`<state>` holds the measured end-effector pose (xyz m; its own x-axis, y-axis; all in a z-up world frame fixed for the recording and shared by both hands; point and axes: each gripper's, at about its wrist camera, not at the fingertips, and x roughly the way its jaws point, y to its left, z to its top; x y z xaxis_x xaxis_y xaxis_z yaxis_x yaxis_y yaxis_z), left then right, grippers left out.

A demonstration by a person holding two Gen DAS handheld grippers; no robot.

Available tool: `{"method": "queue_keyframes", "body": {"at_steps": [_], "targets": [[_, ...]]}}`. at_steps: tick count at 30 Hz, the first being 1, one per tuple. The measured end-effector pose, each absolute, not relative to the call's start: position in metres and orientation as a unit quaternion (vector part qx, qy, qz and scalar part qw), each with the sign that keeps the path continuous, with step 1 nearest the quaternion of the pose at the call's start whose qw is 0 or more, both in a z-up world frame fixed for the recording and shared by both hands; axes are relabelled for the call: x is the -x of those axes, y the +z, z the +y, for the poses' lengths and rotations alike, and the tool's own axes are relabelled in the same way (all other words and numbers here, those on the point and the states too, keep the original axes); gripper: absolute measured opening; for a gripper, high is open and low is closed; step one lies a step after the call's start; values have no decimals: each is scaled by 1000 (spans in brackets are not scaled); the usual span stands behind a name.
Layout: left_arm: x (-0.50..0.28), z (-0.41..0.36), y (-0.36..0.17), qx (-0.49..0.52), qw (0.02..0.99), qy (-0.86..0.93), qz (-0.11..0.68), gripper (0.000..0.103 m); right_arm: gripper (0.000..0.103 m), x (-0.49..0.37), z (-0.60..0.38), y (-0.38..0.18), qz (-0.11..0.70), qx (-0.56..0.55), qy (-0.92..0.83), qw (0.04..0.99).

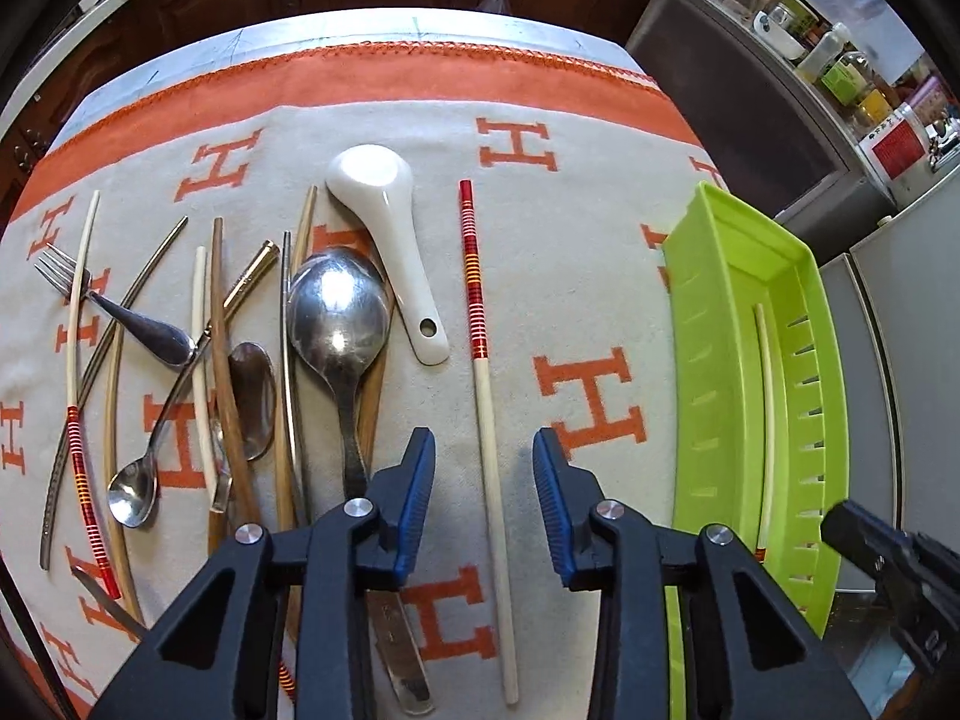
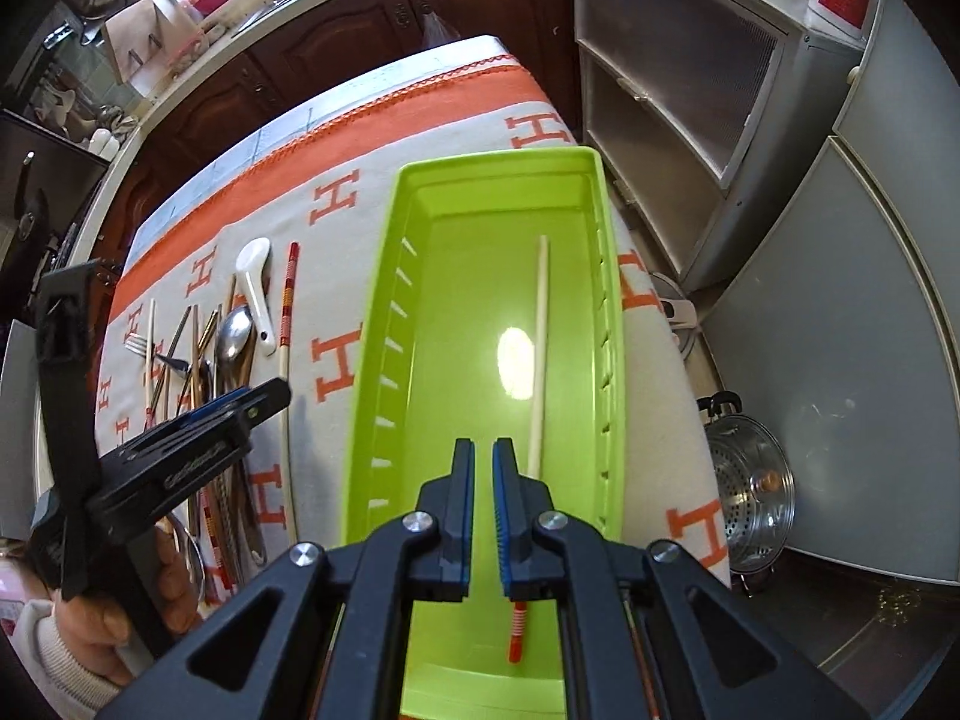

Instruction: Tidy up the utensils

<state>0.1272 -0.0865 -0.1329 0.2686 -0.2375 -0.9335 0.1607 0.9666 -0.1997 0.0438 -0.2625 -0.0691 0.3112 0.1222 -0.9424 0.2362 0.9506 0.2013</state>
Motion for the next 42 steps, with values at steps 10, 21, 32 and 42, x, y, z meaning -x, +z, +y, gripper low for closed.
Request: {"method": "queue_keyframes", "body": {"at_steps": [10, 21, 32, 42], "targets": [[-125, -116, -145, -33, 815, -101, 569, 5, 6, -25, -263, -77, 594, -151, -23, 790], [-103, -101, -114, 11, 806, -131, 577, 3, 6, -12, -273, -76, 590, -162, -25, 790], [-84, -120, -37, 58, 795, -208, 566, 3, 6, -3, -287, -67, 577, -193, -33, 793], [-70, -175, -34, 6, 788, -241, 567, 19, 8, 9, -295, -55, 571, -201, -45, 795]]}}
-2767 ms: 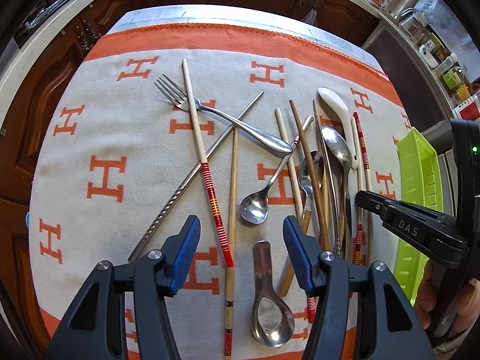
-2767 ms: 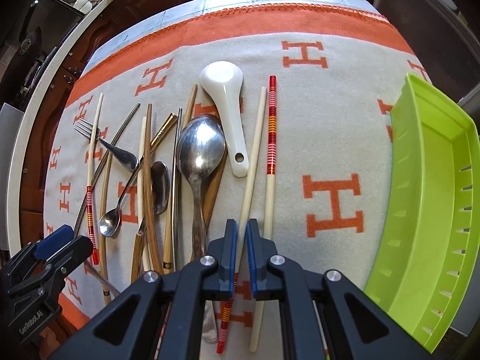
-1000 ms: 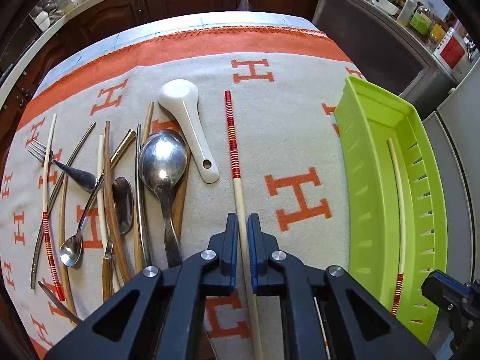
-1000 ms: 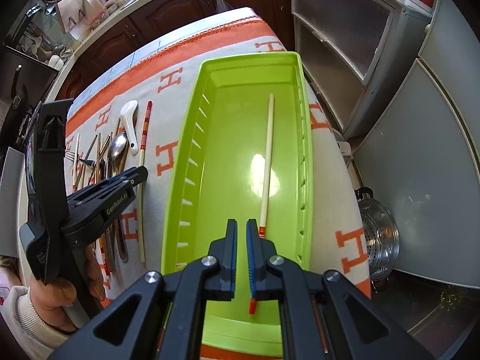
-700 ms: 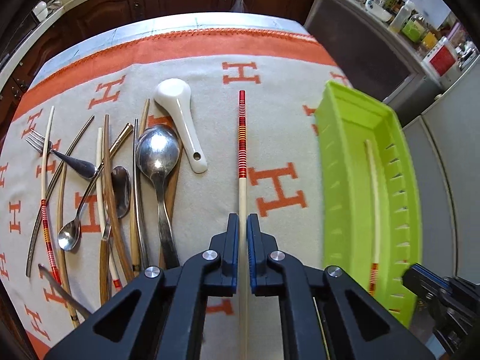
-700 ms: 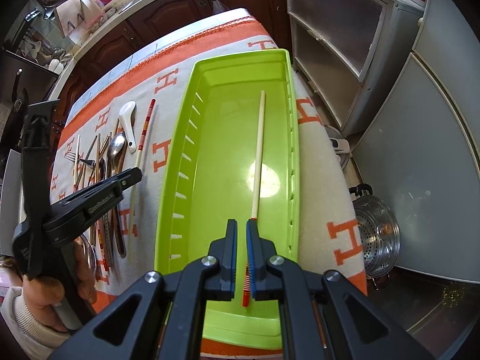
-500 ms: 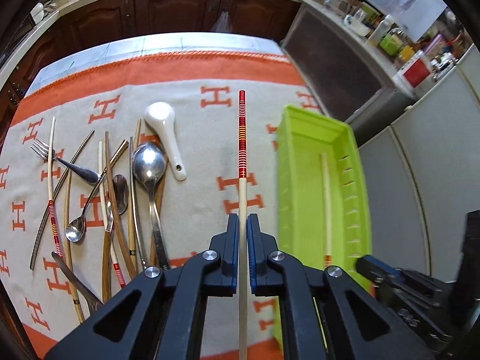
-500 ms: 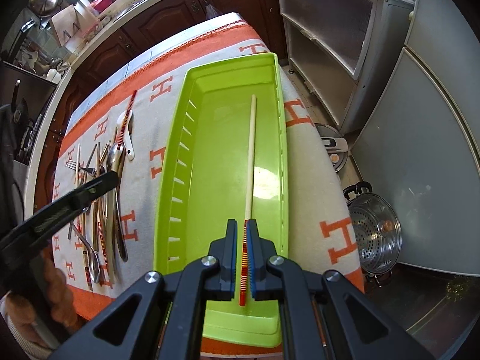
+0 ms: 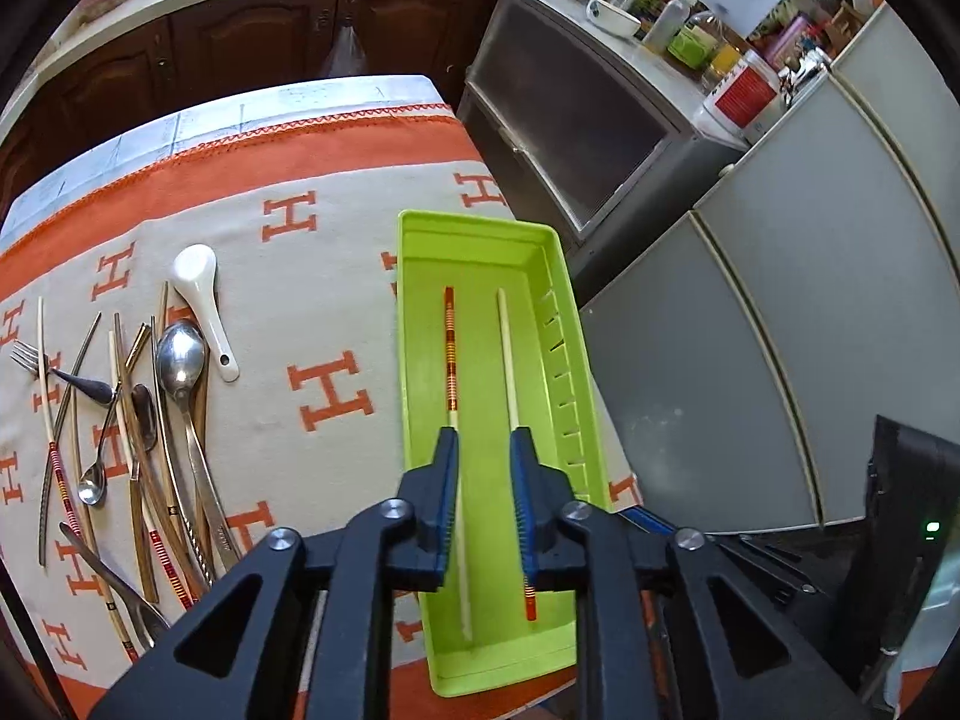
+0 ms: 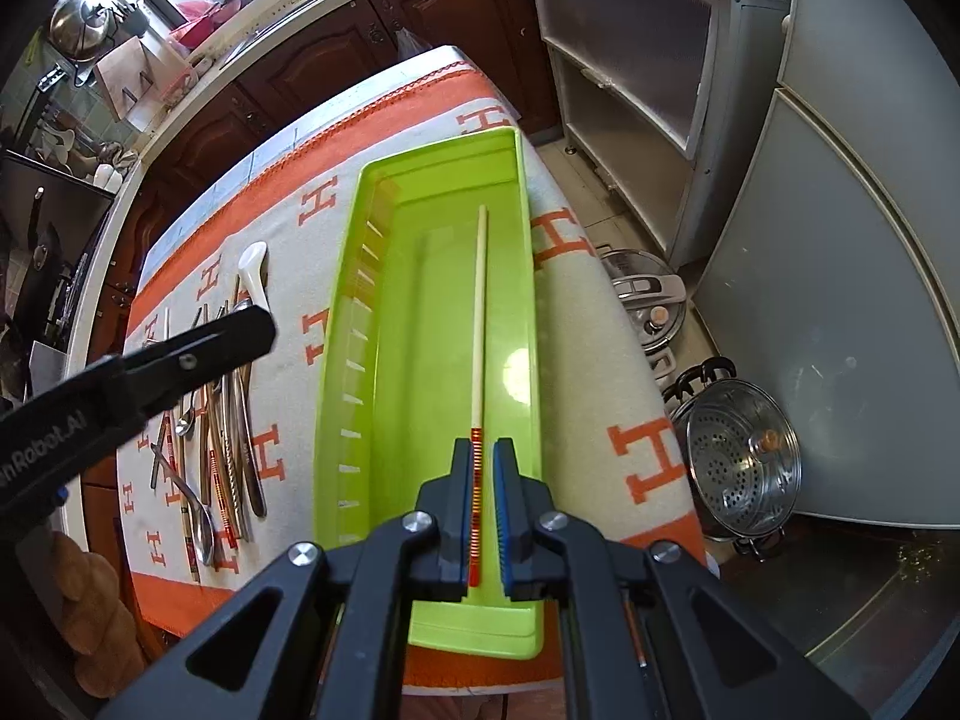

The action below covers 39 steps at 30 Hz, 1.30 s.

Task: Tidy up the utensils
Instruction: 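Lower both chopsticks into the green tray and open both grippers, then grasp a red-banded chopstick with the left gripper while the right grasps a brown chopstick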

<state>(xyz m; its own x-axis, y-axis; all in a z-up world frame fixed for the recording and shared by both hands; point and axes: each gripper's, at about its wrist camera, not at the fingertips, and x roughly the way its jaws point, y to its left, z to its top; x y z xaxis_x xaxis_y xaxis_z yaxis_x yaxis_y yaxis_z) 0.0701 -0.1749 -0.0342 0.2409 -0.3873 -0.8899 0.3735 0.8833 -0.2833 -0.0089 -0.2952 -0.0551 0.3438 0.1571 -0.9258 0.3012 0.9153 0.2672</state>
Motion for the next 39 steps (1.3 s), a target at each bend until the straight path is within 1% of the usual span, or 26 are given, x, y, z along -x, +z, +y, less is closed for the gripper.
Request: {"method": "queue_keyframes", "body": {"at_steps": [5, 6, 7, 9, 10, 15, 17, 19, 23, 25, 27, 33, 39], "targets": [[-65, -172, -41, -19, 792, -236, 563, 26, 11, 16, -295, -51, 568, -198, -48, 797], [-65, -169, -42, -23, 793, -233, 562, 29, 12, 17, -295, -52, 568, -198, -48, 797], [-65, -165, -43, -26, 795, -229, 561, 34, 12, 18, -294, -52, 570, -197, -48, 796], [-63, -157, -45, -28, 799, -221, 559, 43, 12, 19, -289, -49, 571, -192, -45, 797], [-62, -153, -45, -31, 801, -216, 558, 44, 12, 19, -289, -49, 571, -192, -45, 797], [-57, -131, -45, -43, 803, -199, 559, 45, 12, 19, -272, -34, 566, -166, -32, 807], [-56, -121, -44, -42, 804, -194, 560, 47, 12, 20, -263, -28, 563, -154, -24, 812], [-54, -111, -42, -40, 809, -186, 556, 52, 12, 21, -255, -24, 562, -140, -21, 815], [-50, -88, -33, -33, 822, -171, 542, 56, 12, 20, -242, -19, 557, -118, -6, 822], [-46, -73, -28, -27, 831, -158, 533, 63, 12, 17, -234, -19, 559, -116, 3, 821], [-42, -57, -24, -21, 840, -142, 524, 67, 12, 15, -226, -20, 560, -115, 13, 820], [-36, 0, -25, -6, 854, -93, 513, 68, 12, -1, -182, -26, 563, -95, 61, 818], [-34, 73, -42, 45, 848, -19, 527, 68, 12, -21, -140, -41, 579, -78, 99, 806]]}}
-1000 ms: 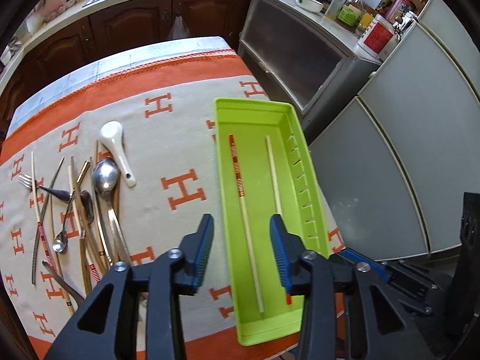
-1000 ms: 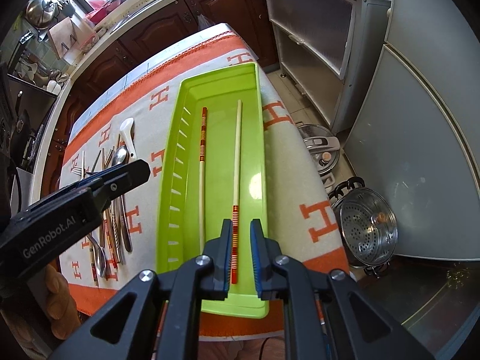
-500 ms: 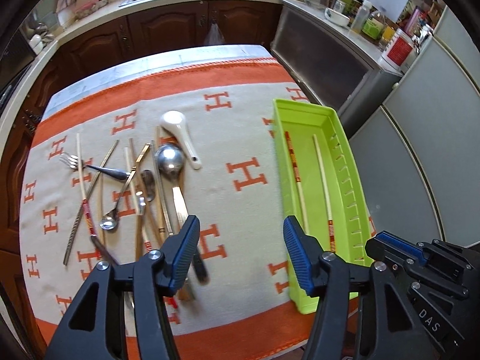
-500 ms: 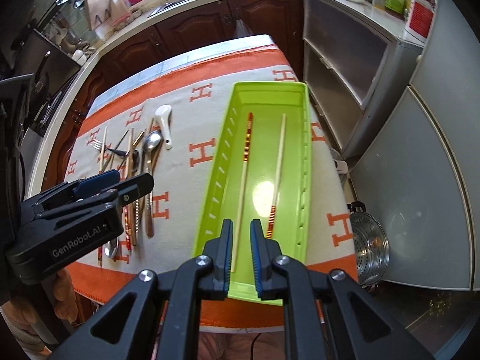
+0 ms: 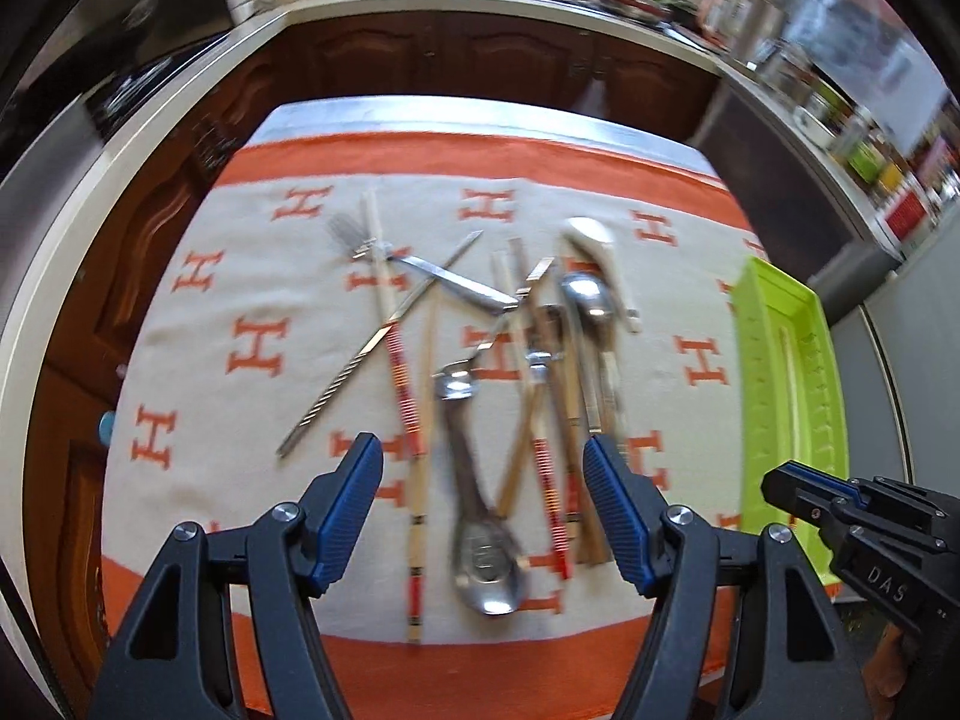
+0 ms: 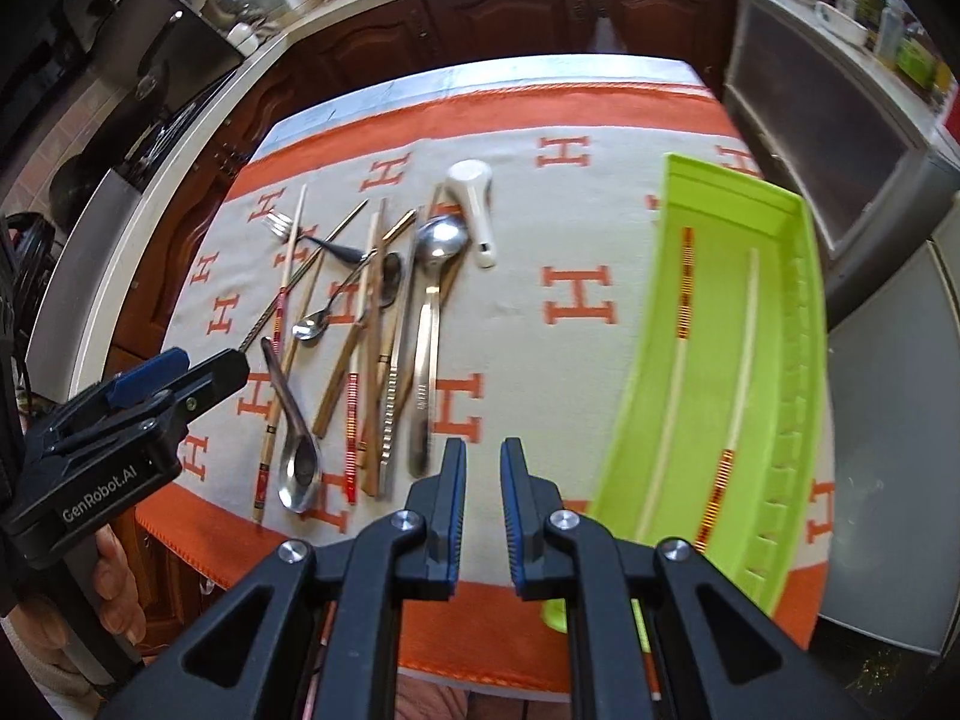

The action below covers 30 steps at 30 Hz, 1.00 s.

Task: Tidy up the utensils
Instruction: 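Grasp a red-banded chopstick with the left gripper while the right grasps a brown chopstick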

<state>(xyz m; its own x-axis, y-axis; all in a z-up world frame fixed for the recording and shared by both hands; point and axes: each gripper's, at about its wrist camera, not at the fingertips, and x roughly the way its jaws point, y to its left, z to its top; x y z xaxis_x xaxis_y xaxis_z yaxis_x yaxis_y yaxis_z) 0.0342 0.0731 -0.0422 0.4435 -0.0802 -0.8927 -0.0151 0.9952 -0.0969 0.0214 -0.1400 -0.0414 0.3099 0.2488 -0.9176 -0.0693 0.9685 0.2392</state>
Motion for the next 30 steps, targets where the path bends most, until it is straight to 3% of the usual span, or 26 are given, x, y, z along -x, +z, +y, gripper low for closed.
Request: {"method": "queue_keyframes", "body": {"at_steps": [12, 25, 30], "targets": [[-37, 174, -75, 129, 831, 42, 540, 67, 20, -78, -85, -64, 591, -83, 135, 791], [-94, 161, -104, 183, 806, -39, 562, 33, 20, -126, -46, -99, 590, -36, 147, 793], [-111, 150, -115, 192, 794, -56, 574, 31, 15, -127, -43, -114, 595, -33, 153, 788]]}}
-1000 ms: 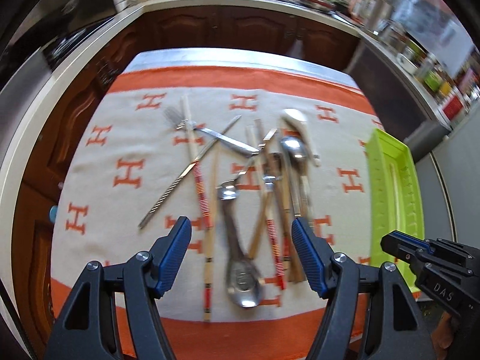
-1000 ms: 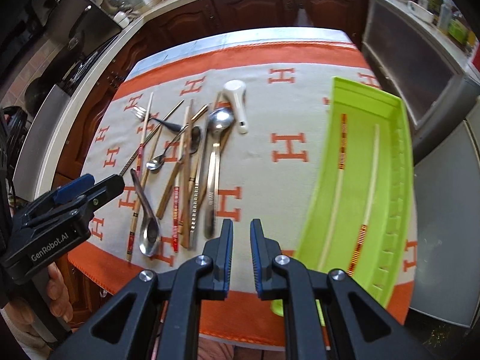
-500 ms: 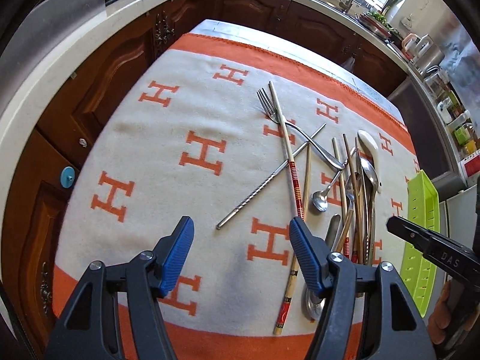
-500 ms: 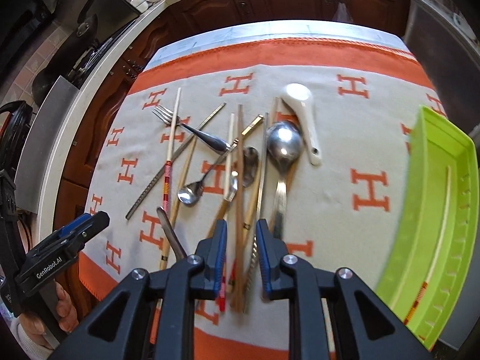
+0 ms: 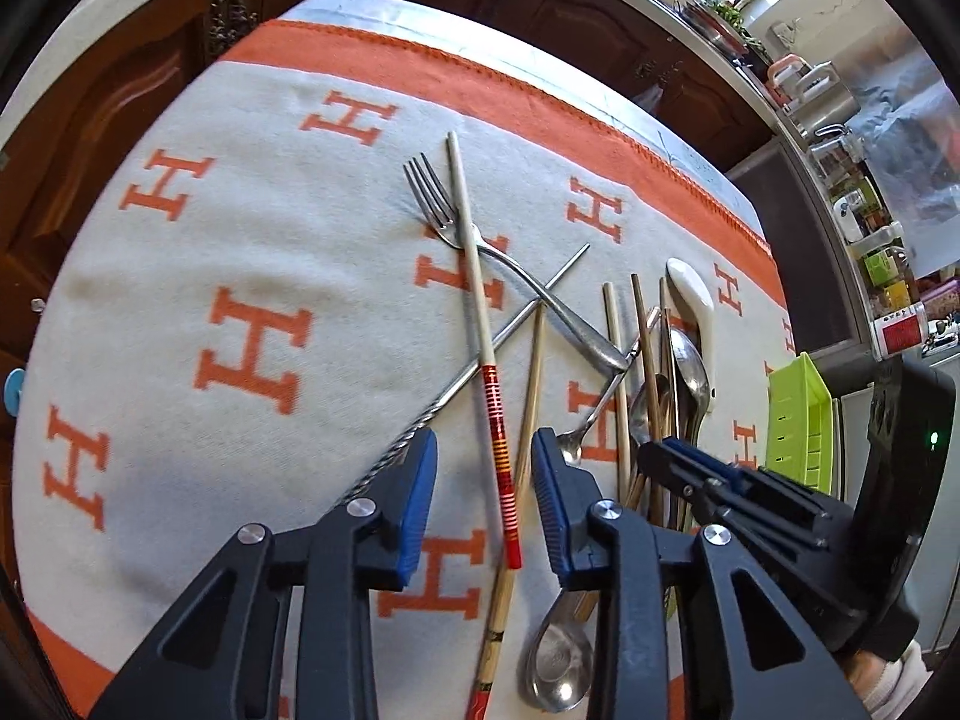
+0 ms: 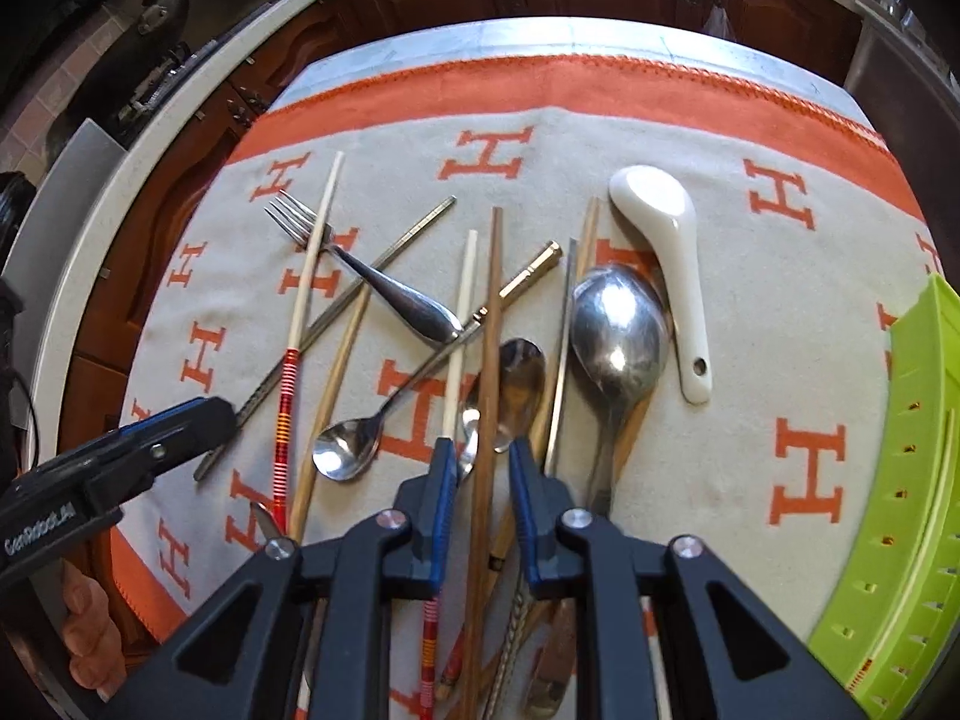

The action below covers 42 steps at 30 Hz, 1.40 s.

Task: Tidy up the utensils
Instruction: 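Grasp a red-banded chopstick with the left gripper while the right grasps a brown chopstick, then carry both chopsticks into the green tray and open both grippers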

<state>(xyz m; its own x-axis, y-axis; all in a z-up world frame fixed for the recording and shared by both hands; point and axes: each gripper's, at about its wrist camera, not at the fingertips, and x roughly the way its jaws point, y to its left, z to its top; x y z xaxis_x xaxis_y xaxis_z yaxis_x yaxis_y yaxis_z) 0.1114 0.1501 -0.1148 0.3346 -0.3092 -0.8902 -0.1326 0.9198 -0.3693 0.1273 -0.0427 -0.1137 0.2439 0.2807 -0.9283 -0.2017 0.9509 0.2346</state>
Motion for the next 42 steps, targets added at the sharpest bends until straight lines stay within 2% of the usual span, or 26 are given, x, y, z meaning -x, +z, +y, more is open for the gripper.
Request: {"method": "queue_keyframes", "body": {"at_steps": [2, 3, 4, 12, 17, 18, 22, 33, 42], "targets": [[-115, 147, -119, 195, 790, -58, 579, 30, 14, -126, -40, -113, 590, -30, 156, 791], [-117, 146, -121, 195, 788, -58, 581, 30, 8, -126, -38, -112, 587, -28, 159, 793], [-118, 144, -123, 195, 786, -58, 584, 29, 6, -126, -38, -112, 587, -31, 162, 793], [-129, 134, -138, 199, 777, -47, 595, 24, 6, -124, -52, -109, 589, -85, 170, 786], [-138, 128, -140, 188, 788, -33, 585, 13, 6, -121, -58, -100, 583, -102, 173, 787], [-139, 126, -141, 184, 791, -27, 583, 6, 6, -120, -59, -98, 582, -104, 172, 788], [-140, 125, -137, 179, 804, -10, 567, 3, 6, -117, -68, -93, 579, -119, 170, 788], [-113, 109, -60, 143, 846, -32, 513, 3, 6, -96, -110, -55, 553, -161, 163, 801], [-73, 42, -10, 106, 854, -113, 497, 3, 6, -58, -167, -23, 526, -204, 138, 814]]}}
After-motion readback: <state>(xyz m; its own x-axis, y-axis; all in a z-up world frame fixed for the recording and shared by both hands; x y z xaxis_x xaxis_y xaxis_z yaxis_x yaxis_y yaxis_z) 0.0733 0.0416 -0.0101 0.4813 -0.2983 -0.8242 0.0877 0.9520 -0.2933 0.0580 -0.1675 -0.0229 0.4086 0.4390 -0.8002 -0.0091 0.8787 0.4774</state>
